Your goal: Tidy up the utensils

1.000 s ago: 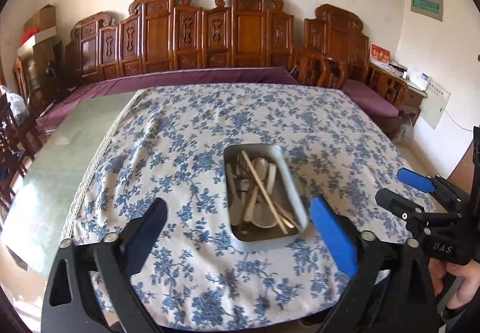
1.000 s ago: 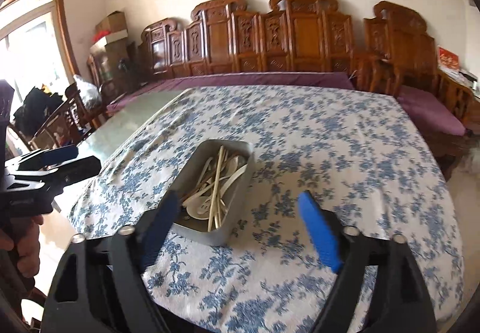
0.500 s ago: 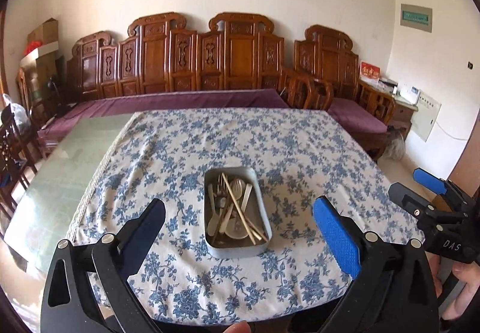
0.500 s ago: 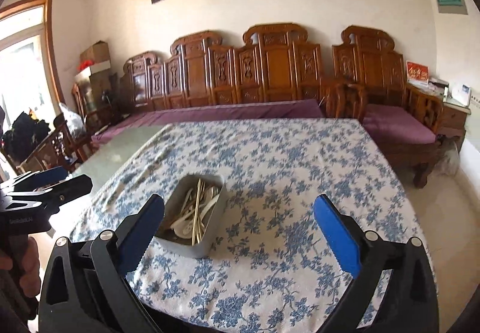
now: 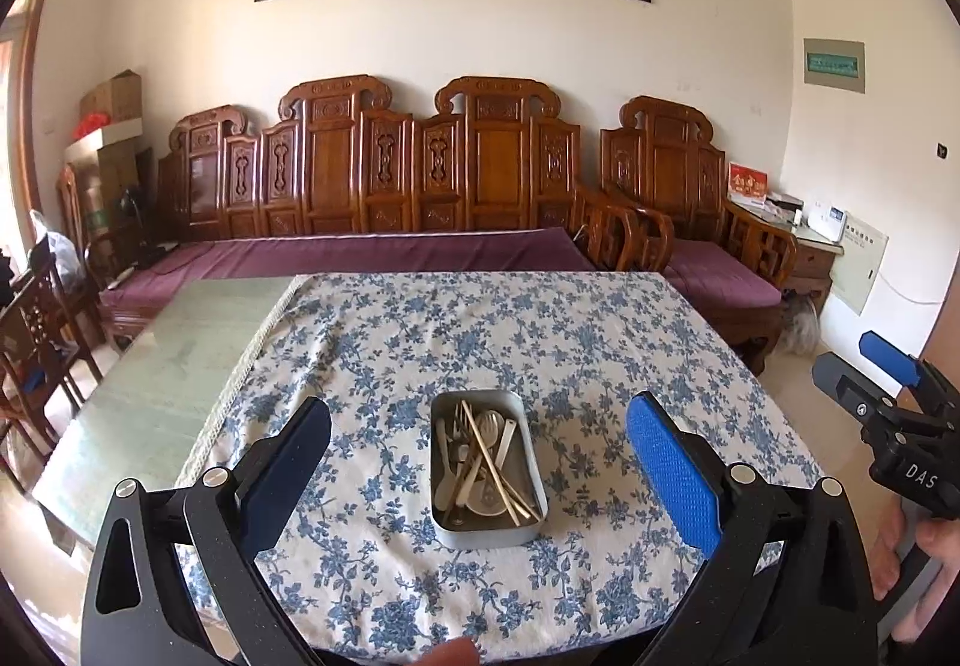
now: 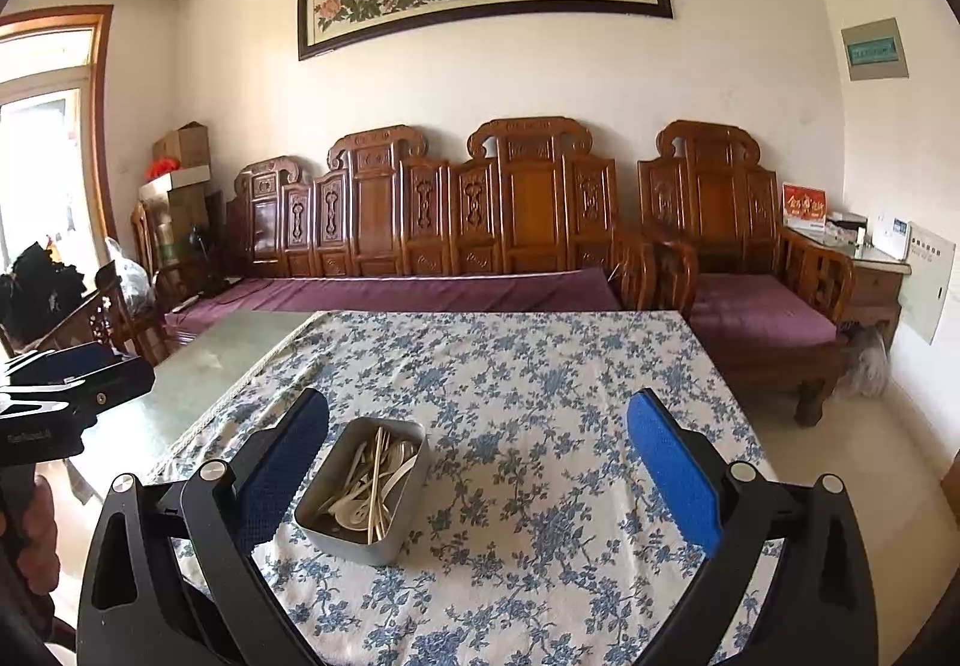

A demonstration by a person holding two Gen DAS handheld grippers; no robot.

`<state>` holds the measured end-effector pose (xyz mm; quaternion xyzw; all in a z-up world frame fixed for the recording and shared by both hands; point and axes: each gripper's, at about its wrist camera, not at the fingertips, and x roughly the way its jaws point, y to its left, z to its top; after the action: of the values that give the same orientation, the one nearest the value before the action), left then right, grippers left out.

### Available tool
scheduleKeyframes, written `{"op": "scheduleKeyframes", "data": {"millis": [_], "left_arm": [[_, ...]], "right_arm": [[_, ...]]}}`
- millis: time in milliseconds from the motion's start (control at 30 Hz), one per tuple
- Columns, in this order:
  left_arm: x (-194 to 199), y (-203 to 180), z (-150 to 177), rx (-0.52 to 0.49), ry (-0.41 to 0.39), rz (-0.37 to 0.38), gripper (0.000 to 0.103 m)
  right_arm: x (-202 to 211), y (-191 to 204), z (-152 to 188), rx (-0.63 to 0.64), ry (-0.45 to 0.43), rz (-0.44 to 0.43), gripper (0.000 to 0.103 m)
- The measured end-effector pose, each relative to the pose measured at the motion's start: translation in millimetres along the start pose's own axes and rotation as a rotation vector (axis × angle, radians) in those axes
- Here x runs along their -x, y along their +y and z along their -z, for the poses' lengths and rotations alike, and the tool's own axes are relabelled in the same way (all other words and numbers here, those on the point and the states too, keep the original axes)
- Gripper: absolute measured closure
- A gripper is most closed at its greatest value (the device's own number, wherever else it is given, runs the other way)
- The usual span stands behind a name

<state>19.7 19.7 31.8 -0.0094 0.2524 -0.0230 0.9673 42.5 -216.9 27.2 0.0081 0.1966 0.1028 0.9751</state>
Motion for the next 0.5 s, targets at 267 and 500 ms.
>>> {"op": "scheduleKeyframes", "data": {"millis": [267,500], "left_arm": [[4.9,-2.0,2.1,-0.008,-0.019,-0.006,0.008],[6.2,-1.9,2.5,-0.005,-0.023,-0.011,0.008]], "right_arm": [[-0.4,1.2,0.3,0.004,0.003,-0.005,0.003],[-1.1,2.2,2.0,0.002,0.006,-0.009,0.003]]}}
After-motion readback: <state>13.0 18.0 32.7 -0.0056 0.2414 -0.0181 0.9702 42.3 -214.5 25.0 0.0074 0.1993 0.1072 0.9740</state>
